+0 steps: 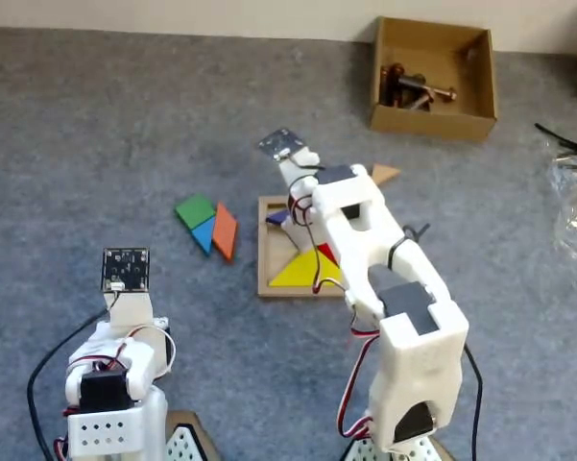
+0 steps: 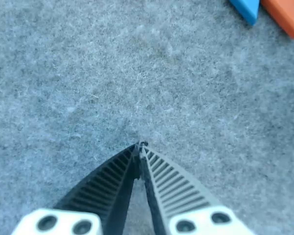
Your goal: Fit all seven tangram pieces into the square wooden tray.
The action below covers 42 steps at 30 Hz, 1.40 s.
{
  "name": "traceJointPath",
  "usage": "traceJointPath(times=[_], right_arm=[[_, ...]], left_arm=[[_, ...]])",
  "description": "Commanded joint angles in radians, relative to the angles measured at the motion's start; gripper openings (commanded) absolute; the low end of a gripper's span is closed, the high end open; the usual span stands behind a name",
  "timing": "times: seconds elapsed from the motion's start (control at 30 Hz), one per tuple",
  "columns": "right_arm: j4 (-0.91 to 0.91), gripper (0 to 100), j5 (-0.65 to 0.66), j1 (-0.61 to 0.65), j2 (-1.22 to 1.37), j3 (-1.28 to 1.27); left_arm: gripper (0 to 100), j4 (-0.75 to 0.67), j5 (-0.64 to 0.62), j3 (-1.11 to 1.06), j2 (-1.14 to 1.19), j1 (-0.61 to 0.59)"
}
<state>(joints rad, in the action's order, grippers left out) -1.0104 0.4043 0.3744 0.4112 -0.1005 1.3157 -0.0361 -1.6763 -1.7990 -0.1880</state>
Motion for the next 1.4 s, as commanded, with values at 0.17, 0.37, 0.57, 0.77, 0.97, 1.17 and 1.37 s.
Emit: traceJointPath(times=[0.17, 0.37, 0.57, 0.77, 0.97, 1.17, 1.37], right_arm=[[-0.071, 0.5, 0.005, -0.071, 0.005, 0.139], [-0.068, 0.5, 0.005, -0.091, 0.008, 0.143], [0.002, 0.5, 0.005, -0.090, 0.010, 0.139], [0.038, 0.5, -0.002, -0.061, 0.010, 0.139], [0.038, 0.5, -0.002, 0.010, 0.010, 0.137], [0.038, 0.5, -0.002, 0.074, 0.008, 0.140], [0.038, 0.5, -0.002, 0.094, 0.010, 0.143]], left_arm=[[0, 0.008, -0.002, -0.021, 0.007, -0.008], [0, 0.008, -0.002, -0.021, 0.007, -0.008], [0, 0.008, -0.002, -0.021, 0.007, -0.008], [0, 0.008, -0.002, -0.021, 0.007, -0.008], [0, 0.008, -0.002, -0.021, 0.007, -0.008], [0, 0.008, -0.002, -0.021, 0.007, -0.008], [0, 0.008, -0.002, -0.021, 0.007, -0.008]])
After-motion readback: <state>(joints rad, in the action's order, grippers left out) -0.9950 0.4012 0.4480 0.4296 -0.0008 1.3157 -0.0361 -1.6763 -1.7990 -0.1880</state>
